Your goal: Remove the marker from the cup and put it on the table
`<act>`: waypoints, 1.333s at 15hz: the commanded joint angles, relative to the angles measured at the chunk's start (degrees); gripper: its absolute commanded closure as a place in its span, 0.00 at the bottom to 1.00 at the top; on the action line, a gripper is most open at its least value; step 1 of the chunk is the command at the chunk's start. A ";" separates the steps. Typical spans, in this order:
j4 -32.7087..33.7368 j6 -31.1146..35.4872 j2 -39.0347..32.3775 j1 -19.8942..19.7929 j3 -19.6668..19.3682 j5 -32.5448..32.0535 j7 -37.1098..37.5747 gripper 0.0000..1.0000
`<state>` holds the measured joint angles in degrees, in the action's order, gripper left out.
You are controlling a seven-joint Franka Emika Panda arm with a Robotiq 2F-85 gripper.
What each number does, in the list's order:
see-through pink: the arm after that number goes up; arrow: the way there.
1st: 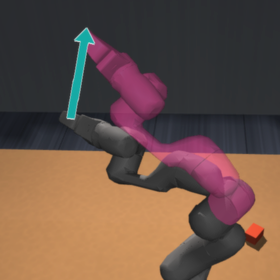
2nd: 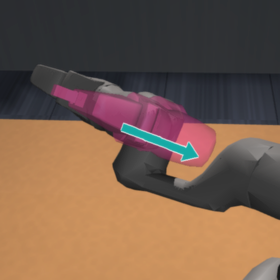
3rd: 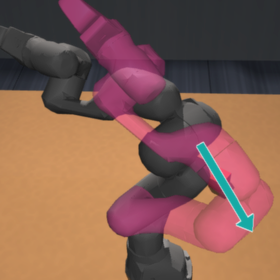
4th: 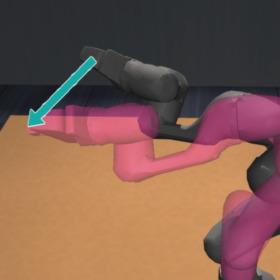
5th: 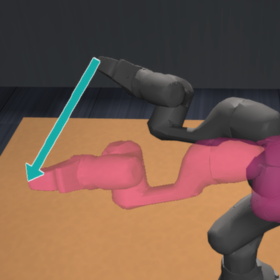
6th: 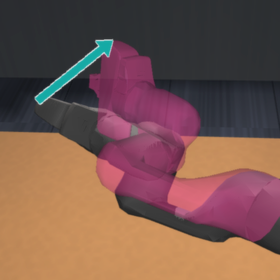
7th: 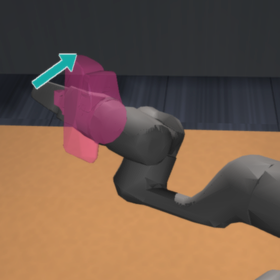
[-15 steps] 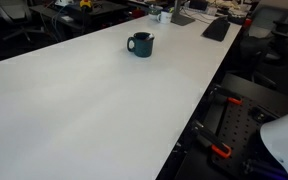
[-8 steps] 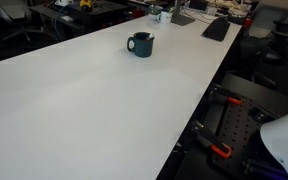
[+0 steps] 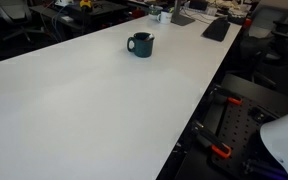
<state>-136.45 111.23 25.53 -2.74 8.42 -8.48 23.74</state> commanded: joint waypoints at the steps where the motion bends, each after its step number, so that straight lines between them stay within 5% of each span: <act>1: -0.16 2.34 -3.10 0.33 -0.51 -5.41 -4.98 0.00; 10: 8.47 3.09 -19.99 -1.39 -8.11 -16.63 -23.46 0.00; 13: 15.55 1.81 -27.34 -2.40 -10.65 -17.60 -22.82 0.00; 14: 9.60 4.34 -22.27 -1.52 -10.36 -17.33 -22.16 0.00; 20: 14.68 3.91 -27.79 -1.97 -11.49 -17.28 -22.26 0.00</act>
<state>-121.88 115.28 -2.26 -5.35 -2.44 -25.83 1.54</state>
